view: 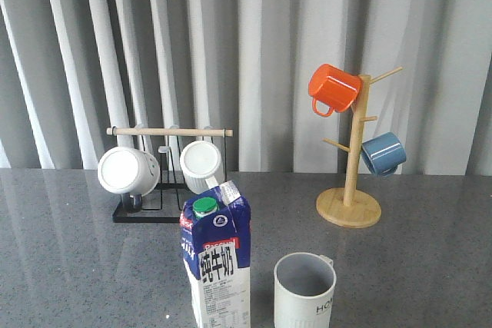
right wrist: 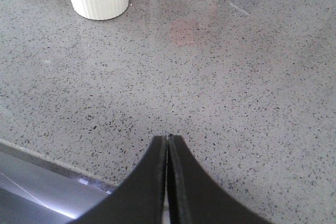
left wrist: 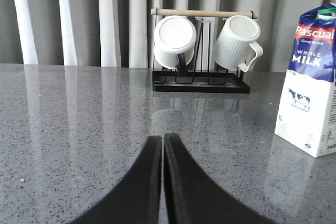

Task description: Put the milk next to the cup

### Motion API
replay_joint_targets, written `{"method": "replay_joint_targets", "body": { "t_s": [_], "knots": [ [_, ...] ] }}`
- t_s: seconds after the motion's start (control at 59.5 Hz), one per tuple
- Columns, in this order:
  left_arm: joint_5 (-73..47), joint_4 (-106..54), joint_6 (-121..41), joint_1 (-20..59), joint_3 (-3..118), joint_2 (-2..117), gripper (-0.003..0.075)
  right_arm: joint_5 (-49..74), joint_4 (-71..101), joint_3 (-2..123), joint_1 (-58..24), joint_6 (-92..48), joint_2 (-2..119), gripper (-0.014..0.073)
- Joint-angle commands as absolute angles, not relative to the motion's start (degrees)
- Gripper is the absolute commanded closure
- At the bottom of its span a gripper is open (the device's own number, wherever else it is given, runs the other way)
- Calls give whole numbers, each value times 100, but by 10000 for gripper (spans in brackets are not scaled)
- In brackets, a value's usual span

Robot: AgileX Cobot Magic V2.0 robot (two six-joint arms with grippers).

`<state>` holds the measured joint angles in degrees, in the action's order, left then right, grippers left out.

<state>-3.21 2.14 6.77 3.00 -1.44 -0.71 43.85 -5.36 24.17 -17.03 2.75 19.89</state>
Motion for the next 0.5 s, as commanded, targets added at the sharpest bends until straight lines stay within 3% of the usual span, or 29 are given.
{"method": "replay_joint_targets", "body": {
  "t_s": [0.0, 0.235, 0.487],
  "knots": [
    [60, 224, 718, 285, -43, -129, 726, 4048, -577, 2568, -1702, 237, 2037, 600],
    [60, 224, 718, 285, -43, -129, 726, 3202, -946, 2460, -1541, 237, 1844, 600],
    [60, 224, 718, 285, -43, -129, 726, 1696, -909, 1059, -733, 381, 1006, 600]
  ]
}}
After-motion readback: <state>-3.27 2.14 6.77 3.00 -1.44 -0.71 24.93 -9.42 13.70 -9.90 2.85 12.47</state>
